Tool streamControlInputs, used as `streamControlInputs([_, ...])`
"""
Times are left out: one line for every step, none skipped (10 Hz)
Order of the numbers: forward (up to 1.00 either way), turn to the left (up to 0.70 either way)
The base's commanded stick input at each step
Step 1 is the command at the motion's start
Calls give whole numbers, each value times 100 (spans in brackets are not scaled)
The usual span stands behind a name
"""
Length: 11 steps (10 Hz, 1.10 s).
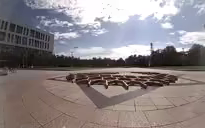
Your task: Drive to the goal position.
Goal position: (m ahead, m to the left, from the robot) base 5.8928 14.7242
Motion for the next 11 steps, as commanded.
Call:
streamControlInputs([5, -1])
streamControlInputs([5, -1])
streamControlInputs([5, -1])
streamControlInputs([5, 0])
streamControlInputs([5, -1])
streamControlInputs([5, -1])
streamControlInputs([5, -1])
streamControlInputs([5, -1])
streamControlInputs([5, -1])
streamControlInputs([5, -1])
streamControlInputs([5, -1])
